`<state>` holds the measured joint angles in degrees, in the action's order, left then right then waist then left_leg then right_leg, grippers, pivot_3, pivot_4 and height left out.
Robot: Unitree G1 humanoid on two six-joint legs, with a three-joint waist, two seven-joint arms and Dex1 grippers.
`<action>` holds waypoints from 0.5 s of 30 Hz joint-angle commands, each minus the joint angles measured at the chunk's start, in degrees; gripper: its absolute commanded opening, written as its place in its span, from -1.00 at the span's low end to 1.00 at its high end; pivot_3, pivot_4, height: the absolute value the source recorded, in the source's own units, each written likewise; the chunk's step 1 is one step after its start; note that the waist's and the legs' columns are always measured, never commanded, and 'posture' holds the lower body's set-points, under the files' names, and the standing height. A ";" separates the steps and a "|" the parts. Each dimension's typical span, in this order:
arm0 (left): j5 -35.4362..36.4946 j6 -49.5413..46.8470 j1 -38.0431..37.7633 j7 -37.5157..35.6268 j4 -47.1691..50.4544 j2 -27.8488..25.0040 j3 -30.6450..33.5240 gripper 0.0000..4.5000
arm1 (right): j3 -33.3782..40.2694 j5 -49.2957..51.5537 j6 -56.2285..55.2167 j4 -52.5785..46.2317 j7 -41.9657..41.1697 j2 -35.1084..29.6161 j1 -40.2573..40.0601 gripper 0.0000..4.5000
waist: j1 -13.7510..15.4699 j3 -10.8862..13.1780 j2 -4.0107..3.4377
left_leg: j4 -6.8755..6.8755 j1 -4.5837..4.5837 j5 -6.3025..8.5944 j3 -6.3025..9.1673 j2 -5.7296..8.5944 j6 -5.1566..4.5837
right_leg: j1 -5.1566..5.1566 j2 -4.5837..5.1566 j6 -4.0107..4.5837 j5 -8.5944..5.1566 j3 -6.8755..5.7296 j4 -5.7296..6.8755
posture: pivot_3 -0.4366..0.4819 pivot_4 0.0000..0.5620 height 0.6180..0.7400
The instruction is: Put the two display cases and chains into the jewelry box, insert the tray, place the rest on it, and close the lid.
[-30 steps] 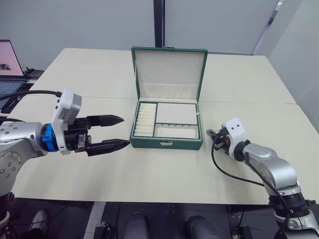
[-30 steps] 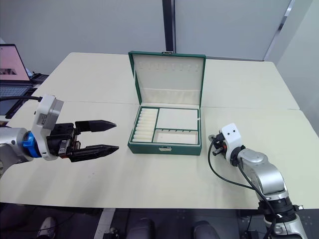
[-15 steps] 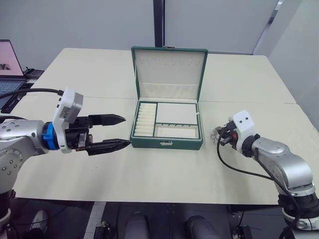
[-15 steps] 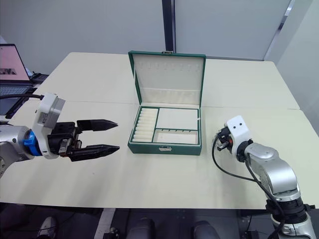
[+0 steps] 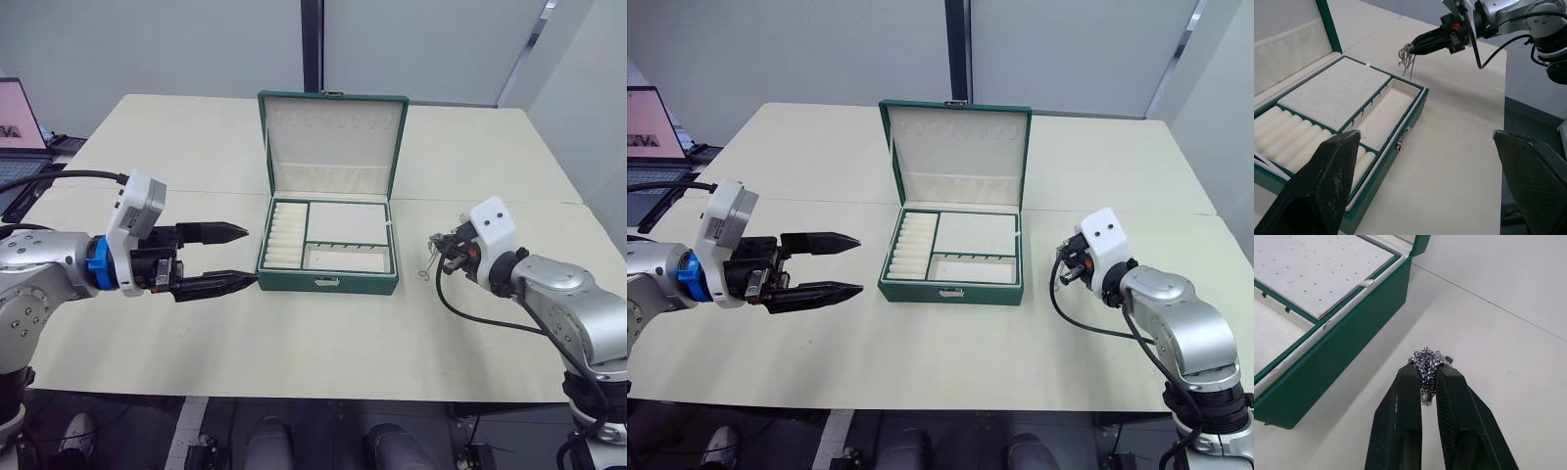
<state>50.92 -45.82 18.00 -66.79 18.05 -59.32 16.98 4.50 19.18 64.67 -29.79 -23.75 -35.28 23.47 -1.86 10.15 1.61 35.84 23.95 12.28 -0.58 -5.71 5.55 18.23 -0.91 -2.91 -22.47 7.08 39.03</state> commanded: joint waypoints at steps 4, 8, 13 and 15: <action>-0.37 1.27 0.82 -1.38 -0.10 -0.36 0.32 1.00 | 4.42 4.35 5.17 -5.07 -2.26 -3.14 4.62 -0.89 | 0.01 0.00 0.00 | 0.00 0.01 0.00 0.00 0.00 -0.01 | 0.00 0.00 0.00 0.00 0.00 0.00 | -0.05 -0.47 1.00; -1.05 1.78 1.26 -2.34 -1.00 -0.26 -0.20 1.00 | 5.54 7.59 8.95 -5.68 -4.57 -6.24 8.61 -0.89 | 0.03 0.01 -0.02 | 0.00 0.01 0.01 0.00 0.00 -0.02 | 0.01 0.00 0.00 0.00 -0.01 0.00 | -0.05 -0.47 1.00; -1.87 2.69 1.60 -2.85 -1.85 0.24 -1.10 1.00 | 5.60 10.17 11.40 -4.79 -5.90 -8.79 13.24 -0.89 | 0.00 0.02 -0.03 | 0.00 0.00 0.02 0.01 -0.01 -0.04 | 0.01 0.00 0.00 0.00 -0.01 0.00 | -0.05 -0.47 1.00; -2.01 2.90 1.45 -3.02 -1.87 0.38 -1.11 1.00 | 5.58 10.80 12.04 -4.52 -6.19 -9.41 14.54 -0.89 | 0.02 0.02 -0.04 | 0.00 0.02 0.02 -0.01 -0.01 -0.04 | 0.03 0.01 0.00 0.00 0.00 -0.01 | -0.05 -0.47 1.00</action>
<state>48.96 -44.03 18.76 -69.39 15.68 -58.90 15.37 8.27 28.95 76.43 -33.40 -29.60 -43.44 36.40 -1.84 10.18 1.58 35.84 23.98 12.30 -0.59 -5.71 5.51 18.26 -0.90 -2.90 -22.47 7.07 39.02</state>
